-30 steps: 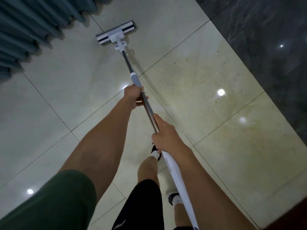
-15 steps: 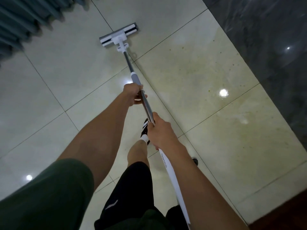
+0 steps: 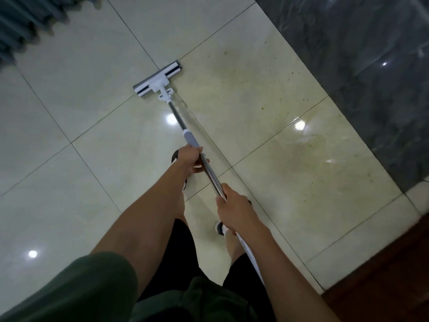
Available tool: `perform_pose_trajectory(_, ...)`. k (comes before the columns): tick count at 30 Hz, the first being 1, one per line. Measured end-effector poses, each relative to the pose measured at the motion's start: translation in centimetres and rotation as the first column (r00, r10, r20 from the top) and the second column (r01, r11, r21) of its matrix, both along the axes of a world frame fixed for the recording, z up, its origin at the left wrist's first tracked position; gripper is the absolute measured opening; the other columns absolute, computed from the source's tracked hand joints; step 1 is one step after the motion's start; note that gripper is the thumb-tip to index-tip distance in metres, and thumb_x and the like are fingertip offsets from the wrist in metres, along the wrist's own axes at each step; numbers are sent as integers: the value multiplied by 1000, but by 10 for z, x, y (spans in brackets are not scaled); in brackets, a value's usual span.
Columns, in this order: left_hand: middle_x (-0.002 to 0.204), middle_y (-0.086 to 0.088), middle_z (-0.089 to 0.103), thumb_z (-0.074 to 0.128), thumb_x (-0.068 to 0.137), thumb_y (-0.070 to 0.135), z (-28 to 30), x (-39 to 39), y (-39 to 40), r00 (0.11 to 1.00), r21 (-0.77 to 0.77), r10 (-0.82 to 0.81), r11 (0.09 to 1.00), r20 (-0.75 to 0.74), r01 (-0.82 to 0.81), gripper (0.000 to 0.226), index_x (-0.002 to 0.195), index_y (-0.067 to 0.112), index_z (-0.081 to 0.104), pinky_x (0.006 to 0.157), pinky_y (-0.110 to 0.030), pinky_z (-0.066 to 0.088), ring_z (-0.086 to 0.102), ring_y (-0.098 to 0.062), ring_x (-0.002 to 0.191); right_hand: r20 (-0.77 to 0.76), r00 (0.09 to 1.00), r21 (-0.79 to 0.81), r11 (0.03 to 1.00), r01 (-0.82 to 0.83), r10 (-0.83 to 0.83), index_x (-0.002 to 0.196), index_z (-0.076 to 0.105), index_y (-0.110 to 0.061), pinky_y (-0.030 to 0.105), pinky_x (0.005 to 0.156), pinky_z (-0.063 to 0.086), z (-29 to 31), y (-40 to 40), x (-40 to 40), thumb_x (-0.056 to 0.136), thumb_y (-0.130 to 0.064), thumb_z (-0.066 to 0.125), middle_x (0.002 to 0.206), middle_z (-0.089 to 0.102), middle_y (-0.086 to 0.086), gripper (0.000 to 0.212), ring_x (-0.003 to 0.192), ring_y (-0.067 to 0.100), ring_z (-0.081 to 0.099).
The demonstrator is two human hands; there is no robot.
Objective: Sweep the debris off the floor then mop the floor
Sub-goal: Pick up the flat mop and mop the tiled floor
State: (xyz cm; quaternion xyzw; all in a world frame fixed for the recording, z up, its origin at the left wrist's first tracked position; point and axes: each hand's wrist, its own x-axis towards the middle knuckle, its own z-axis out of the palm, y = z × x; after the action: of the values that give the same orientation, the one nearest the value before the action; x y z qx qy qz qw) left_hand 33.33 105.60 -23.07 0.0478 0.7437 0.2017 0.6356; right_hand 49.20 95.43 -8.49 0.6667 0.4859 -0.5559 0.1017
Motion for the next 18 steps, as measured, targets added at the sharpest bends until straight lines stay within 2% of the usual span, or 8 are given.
perform_pose_trajectory(2,89,-14,66,58,100,14,1,0,0,1000,5,8,1000,-9,-8,15,114,7,56,61,-41,58,70,-28,70,-12,1000,20,1000,14,-14,123,46,-26,38,72,55,1,-1,-1,103,-34,39,101,64,8,23,88,29,63)
perform_pose_trajectory(5,88,-16,66,59,98,11,0,-14,12,998,19,43,999,-54,-42,24,120,1,59,59,-39,58,70,-30,68,-38,999,28,999,27,-26,133,47,-23,32,74,52,-2,10,-16,104,-33,41,108,65,5,32,92,25,64)
perform_pose_trajectory(6,87,-16,66,59,97,9,-1,-21,19,996,24,51,998,-70,-49,26,121,-1,59,58,-38,58,70,-30,67,-57,997,15,998,58,-58,138,47,-24,28,66,53,-3,17,-24,104,-34,42,111,65,5,36,88,21,65)
perform_pose_trajectory(8,86,-18,66,59,95,6,-1,-40,36,994,42,62,997,-93,-58,29,122,-4,59,57,-38,58,70,-30,65,-95,989,-13,993,117,-117,138,48,-25,20,48,43,-4,34,-42,104,-32,42,106,65,2,35,72,11,60)
perform_pose_trajectory(10,86,-18,66,59,94,4,-1,-61,57,994,55,56,997,-99,-51,28,122,-4,59,60,-42,61,70,-31,64,-124,980,-17,987,157,-158,135,50,-23,20,45,42,-3,53,-63,104,-29,43,100,63,0,32,68,10,58)
perform_pose_trajectory(13,89,-18,66,58,96,5,-4,-96,96,994,74,33,997,-105,-25,28,123,-3,58,55,-39,60,70,-30,64,-151,957,-62,968,241,-248,143,45,-27,24,38,44,-8,90,-100,104,-30,43,110,63,5,40,71,20,64)
perform_pose_trajectory(15,90,-17,65,57,97,5,-6,-119,127,995,88,18,996,-100,-9,29,124,-3,57,51,-36,58,70,-29,62,-164,941,-91,954,286,-298,135,52,-31,23,37,44,-14,120,-124,103,-30,45,98,64,7,33,65,23,63)
perform_pose_trajectory(18,87,-16,64,57,97,6,-6,-157,181,995,88,-10,996,-100,19,29,125,-2,56,51,-36,57,69,-28,60,-212,905,-107,930,352,-367,120,59,-22,24,37,41,-24,170,-162,102,-26,46,77,58,9,22,47,17,51)
